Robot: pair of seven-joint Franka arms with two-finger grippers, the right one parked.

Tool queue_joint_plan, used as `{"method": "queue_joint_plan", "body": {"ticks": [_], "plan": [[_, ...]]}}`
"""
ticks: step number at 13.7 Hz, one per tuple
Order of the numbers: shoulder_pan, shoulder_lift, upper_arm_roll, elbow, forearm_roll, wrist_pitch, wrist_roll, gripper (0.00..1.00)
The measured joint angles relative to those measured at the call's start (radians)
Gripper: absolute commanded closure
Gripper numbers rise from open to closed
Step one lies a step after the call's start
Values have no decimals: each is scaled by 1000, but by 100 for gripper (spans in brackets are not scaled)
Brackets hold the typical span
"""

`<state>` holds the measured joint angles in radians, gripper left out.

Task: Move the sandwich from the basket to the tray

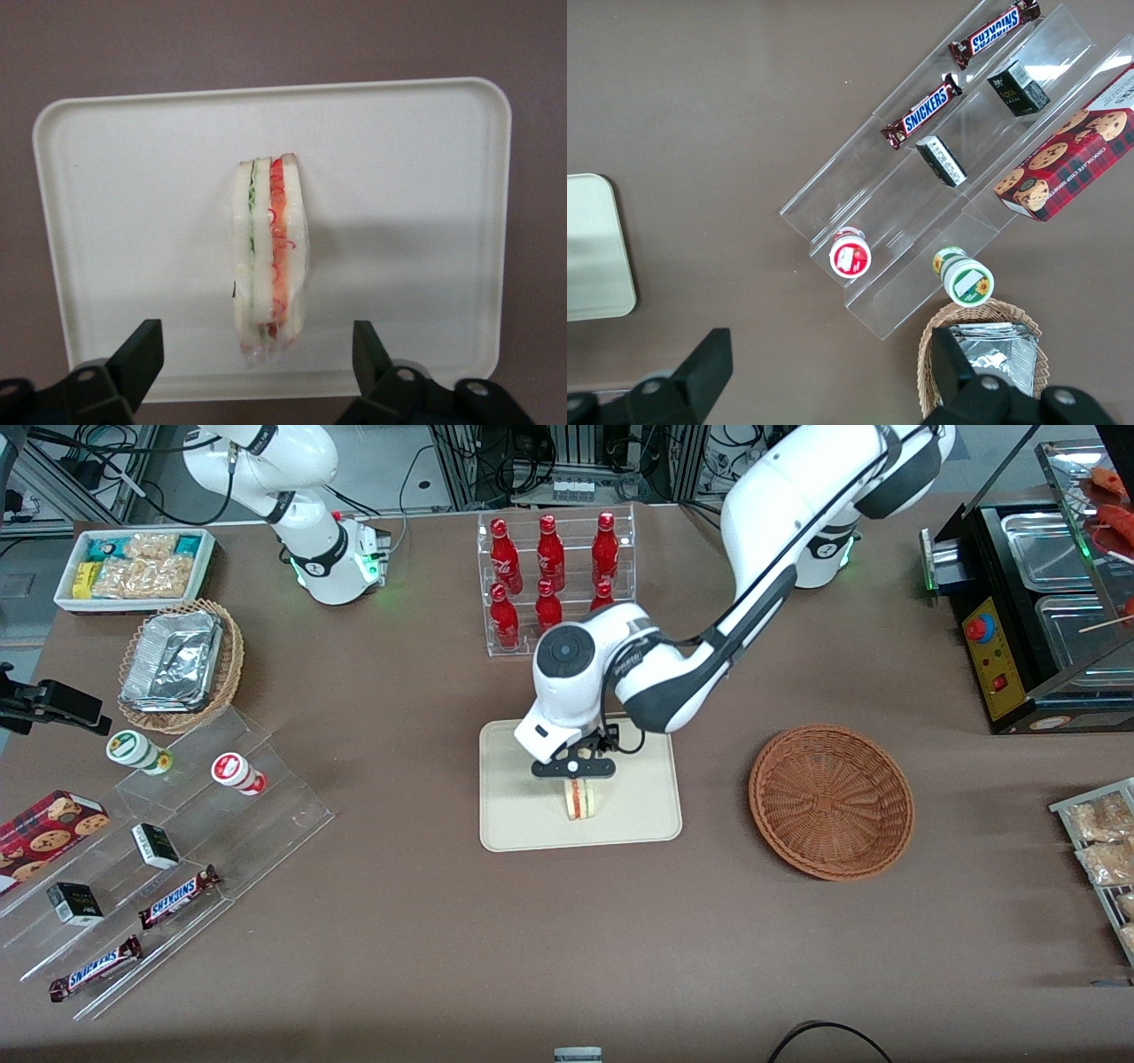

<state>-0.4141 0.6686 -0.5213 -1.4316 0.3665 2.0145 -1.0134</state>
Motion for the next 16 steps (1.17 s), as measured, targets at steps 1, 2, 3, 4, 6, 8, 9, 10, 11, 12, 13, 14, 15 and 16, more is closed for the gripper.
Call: {"method": "queue_joint_plan", "body": {"ticks": [1, 2, 3, 4, 6, 8, 9, 10, 11, 12, 13, 14, 15, 16], "plan": [[1, -46, 1, 3, -24, -27, 0, 0], [5, -93, 3, 4, -48, -49, 0, 0], [12, -139, 6, 6, -61, -73, 0, 0], [25, -186, 9, 8, -66, -107, -1, 0], [69, -276, 12, 8, -74, -193, -2, 0], [140, -357, 15, 7, -101, -262, 14, 0], [178, -391, 16, 6, -118, -295, 46, 0], [215, -423, 19, 5, -141, -333, 87, 0], [257, -455, 21, 5, -171, -369, 138, 0], [306, -488, 22, 4, -201, -402, 204, 0], [355, -519, 24, 2, -227, -432, 269, 0], [408, -549, 25, 0, -252, -460, 338, 0], [456, -573, 27, -2, -270, -484, 403, 0], [498, -590, 28, -5, -280, -503, 458, 0]]}}
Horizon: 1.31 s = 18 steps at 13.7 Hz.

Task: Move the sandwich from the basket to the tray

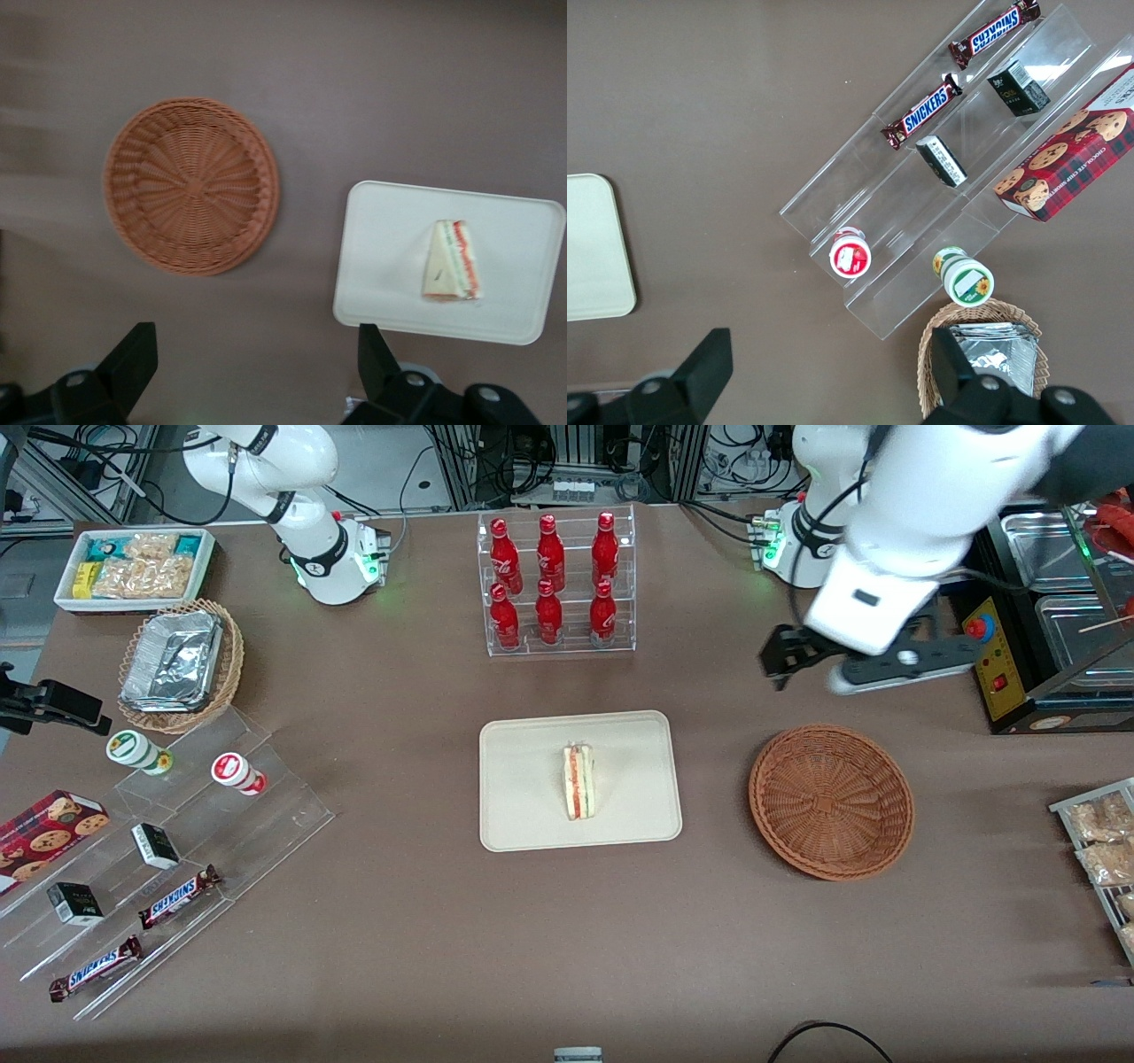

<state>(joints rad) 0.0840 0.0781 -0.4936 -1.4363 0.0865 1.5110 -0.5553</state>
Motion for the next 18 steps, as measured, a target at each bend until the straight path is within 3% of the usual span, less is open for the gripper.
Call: {"method": "queue_joint_plan", "body": {"ticks": [2, 6, 9, 13, 18], "plan": [[31, -16, 34, -4, -5, -27, 87, 0], [-81, -38, 337, -20, -51, -58, 371, 0], [-81, -62, 447, -44, -59, -60, 510, 0], [-81, -50, 510, -56, -59, -48, 559, 0], [-86, -36, 503, -54, -59, 18, 562, 0]]}}
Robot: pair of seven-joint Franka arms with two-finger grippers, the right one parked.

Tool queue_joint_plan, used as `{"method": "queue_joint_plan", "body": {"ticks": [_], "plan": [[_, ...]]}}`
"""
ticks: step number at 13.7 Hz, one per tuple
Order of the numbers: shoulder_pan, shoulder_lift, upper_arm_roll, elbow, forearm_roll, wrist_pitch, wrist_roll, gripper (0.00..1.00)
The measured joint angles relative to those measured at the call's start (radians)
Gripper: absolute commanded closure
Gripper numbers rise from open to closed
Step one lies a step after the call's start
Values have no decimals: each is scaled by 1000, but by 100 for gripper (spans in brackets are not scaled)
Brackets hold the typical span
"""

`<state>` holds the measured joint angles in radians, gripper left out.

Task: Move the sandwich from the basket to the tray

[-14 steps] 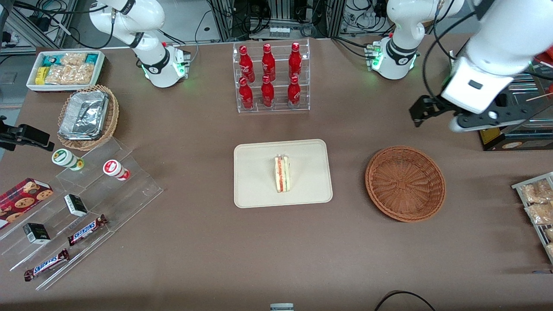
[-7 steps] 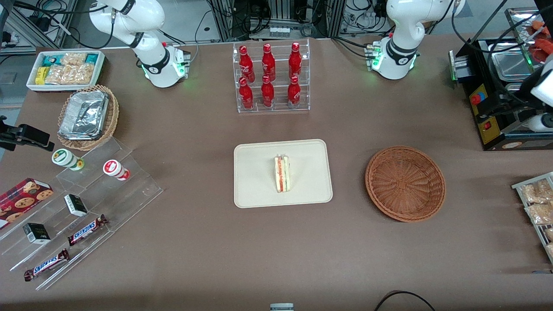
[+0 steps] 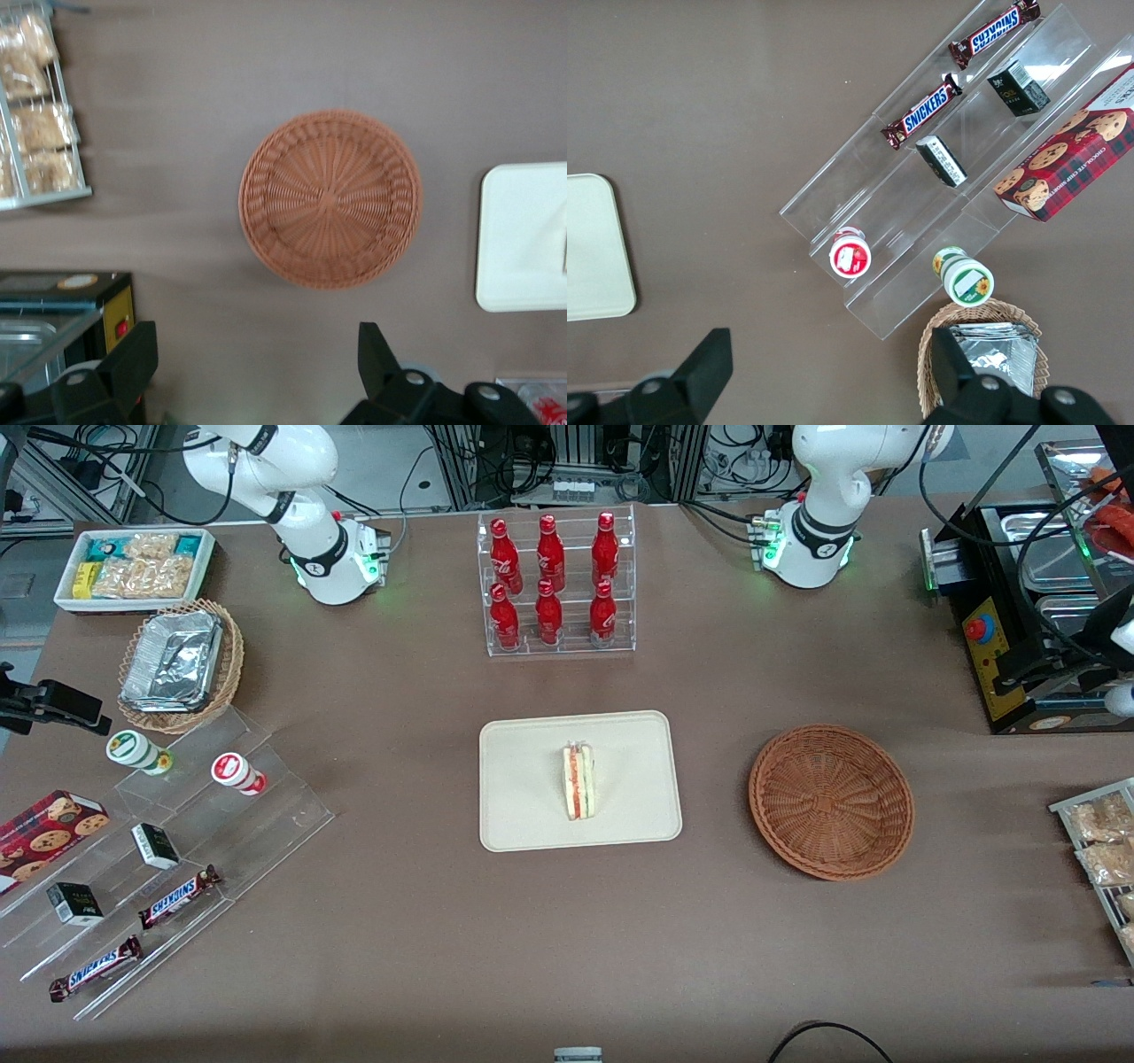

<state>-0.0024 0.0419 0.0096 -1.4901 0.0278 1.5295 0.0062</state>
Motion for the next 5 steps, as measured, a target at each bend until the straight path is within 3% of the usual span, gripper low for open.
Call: {"method": "queue_joint_plan", "body": {"ticks": [5], "plan": [[10, -20, -22, 4, 0, -31, 0, 0]]}}
